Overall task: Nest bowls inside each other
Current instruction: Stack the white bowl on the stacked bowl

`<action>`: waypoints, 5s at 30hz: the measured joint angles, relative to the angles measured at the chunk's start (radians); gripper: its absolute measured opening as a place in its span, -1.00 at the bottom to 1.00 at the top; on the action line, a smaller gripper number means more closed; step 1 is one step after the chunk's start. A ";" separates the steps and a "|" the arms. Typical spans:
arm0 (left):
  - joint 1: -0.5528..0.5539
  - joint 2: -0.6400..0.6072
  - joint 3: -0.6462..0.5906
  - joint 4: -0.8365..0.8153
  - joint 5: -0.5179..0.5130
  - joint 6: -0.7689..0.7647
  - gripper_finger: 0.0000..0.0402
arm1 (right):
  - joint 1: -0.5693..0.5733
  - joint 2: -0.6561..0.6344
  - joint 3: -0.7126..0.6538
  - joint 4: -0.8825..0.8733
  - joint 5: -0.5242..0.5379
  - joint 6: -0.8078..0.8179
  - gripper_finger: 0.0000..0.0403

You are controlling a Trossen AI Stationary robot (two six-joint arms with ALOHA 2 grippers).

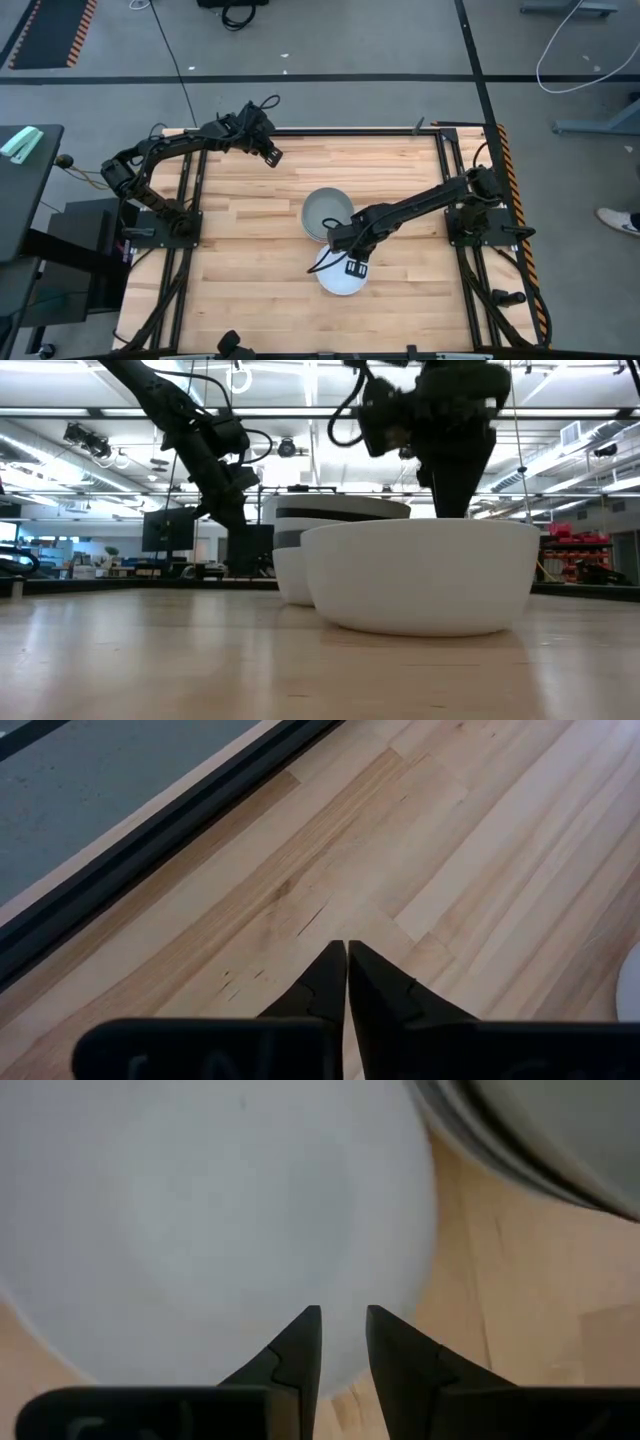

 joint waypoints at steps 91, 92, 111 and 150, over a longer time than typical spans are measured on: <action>0.000 0.000 0.000 0.000 0.000 -0.008 -0.85 | -0.030 -0.023 -0.055 -0.053 -0.010 0.034 -0.55; 0.000 0.000 0.000 0.000 0.000 -0.008 -0.85 | -0.030 -0.023 -0.053 -0.064 -0.010 0.034 -0.55; 0.000 0.000 0.000 0.000 0.000 -0.008 -0.85 | -0.026 -0.023 -0.014 -0.107 0.103 0.023 -0.55; 0.000 0.000 0.000 0.000 0.000 -0.008 -0.83 | -0.090 -0.023 -0.205 0.093 0.000 -0.030 -0.57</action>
